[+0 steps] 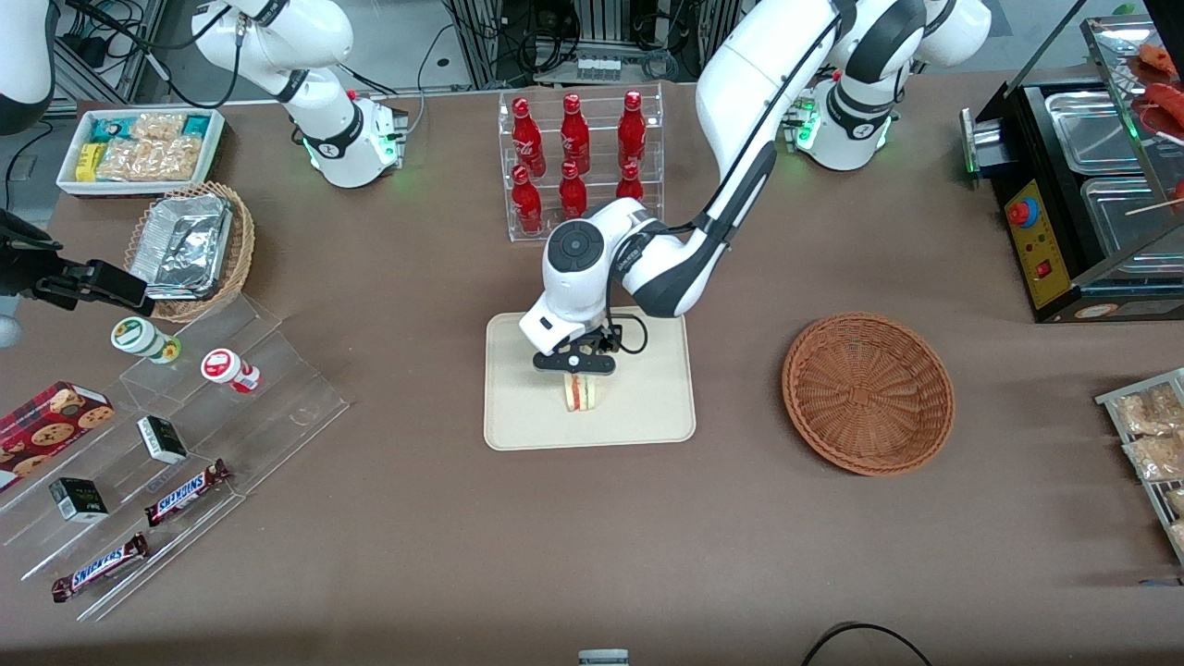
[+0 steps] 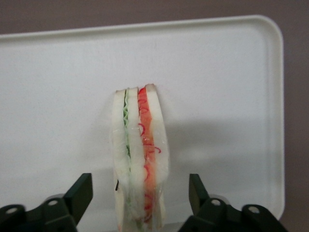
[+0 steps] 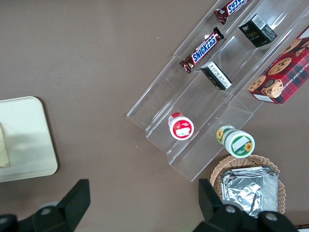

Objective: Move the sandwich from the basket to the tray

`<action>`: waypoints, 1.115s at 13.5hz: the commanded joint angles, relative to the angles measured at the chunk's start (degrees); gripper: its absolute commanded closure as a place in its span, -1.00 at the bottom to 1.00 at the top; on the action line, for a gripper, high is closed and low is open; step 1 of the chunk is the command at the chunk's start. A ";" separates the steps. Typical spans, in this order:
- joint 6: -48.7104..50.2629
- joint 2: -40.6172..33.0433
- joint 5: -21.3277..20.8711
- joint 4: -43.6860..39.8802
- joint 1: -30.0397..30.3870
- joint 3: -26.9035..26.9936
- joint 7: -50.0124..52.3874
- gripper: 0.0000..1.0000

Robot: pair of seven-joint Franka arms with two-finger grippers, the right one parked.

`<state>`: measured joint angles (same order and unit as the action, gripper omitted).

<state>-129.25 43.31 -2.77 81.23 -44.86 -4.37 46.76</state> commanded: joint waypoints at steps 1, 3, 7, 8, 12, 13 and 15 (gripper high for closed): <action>4.69 -5.15 0.57 0.24 0.12 0.85 1.49 -1.00; 8.39 -8.67 0.66 0.42 2.40 0.86 3.33 -1.00; 8.67 -20.34 0.92 11.11 8.11 0.86 2.64 -1.00; 8.75 -23.59 0.92 14.36 9.95 0.86 2.20 -1.00; 11.73 -35.11 0.92 23.69 18.56 0.86 -9.72 -1.00; 13.05 -36.97 1.01 24.75 20.67 0.86 -12.45 -1.00; 15.86 -39.44 1.01 25.38 24.36 0.86 -17.55 -1.00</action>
<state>-114.99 7.97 -2.59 103.24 -23.44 -2.88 33.65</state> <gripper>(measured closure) 0.000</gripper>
